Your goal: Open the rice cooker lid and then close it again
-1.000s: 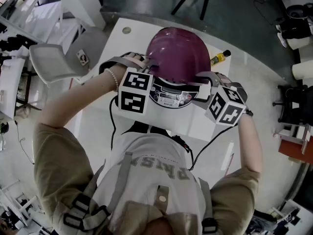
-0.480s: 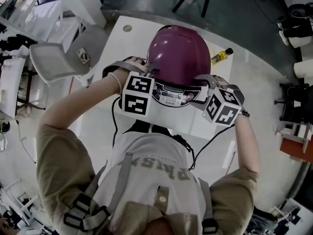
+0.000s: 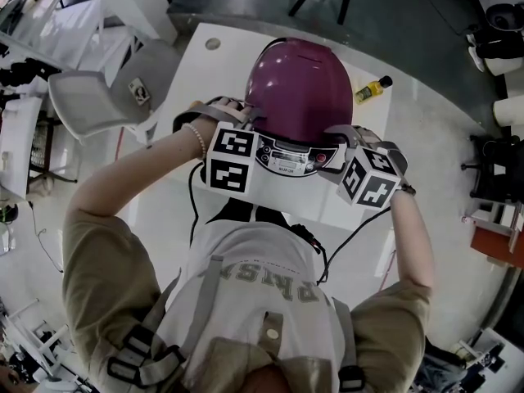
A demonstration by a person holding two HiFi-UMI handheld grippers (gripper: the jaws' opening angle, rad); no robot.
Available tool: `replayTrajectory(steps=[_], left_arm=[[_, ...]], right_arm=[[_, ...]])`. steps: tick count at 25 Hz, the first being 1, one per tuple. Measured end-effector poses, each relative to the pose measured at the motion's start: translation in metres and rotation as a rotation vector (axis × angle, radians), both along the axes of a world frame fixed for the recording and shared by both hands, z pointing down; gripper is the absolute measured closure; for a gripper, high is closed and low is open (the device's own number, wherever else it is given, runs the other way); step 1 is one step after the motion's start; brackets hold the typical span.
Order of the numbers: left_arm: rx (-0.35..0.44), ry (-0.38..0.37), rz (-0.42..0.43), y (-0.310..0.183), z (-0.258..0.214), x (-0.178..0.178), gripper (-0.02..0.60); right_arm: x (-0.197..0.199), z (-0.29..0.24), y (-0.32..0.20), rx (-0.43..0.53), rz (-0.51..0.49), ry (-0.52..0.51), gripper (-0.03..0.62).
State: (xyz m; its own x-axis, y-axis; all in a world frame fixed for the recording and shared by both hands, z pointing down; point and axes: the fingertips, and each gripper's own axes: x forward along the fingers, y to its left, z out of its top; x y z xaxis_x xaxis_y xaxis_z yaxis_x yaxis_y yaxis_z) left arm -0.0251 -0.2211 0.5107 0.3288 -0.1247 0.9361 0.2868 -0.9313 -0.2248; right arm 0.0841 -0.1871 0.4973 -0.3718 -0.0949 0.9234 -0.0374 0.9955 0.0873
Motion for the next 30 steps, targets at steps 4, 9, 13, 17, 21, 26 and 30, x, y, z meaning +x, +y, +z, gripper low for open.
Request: replayTrajectory(steps=[4,9,13,17,21,26,30], left_arm=[[-0.008,-0.005,-0.002,0.002,0.007,0.000,0.184],[-0.020,-0.011,0.000,0.003,0.013,0.000,0.184],[-0.027,-0.011,-0.001,0.005,0.018,0.000,0.184],[-0.032,-0.005,-0.005,0.005,0.023,0.000,0.184],[-0.043,-0.004,-0.007,0.004,0.023,0.000,0.184],[-0.041,-0.006,0.000,0.004,0.022,0.000,0.184],[-0.046,-0.018,0.009,0.004,0.022,-0.001,0.184]], right_arm=[[0.000,0.007,0.002,-0.014,0.002,0.001,0.275],[-0.001,0.013,0.003,-0.034,0.001,0.008,0.276],[-0.001,0.018,0.004,-0.048,0.002,0.008,0.276],[-0.001,0.023,0.005,-0.062,0.009,0.002,0.276],[-0.001,0.022,0.003,-0.070,0.017,-0.008,0.283],[-0.001,0.021,0.003,-0.079,0.013,-0.009,0.284],[-0.002,0.020,0.003,-0.093,0.007,-0.005,0.287]])
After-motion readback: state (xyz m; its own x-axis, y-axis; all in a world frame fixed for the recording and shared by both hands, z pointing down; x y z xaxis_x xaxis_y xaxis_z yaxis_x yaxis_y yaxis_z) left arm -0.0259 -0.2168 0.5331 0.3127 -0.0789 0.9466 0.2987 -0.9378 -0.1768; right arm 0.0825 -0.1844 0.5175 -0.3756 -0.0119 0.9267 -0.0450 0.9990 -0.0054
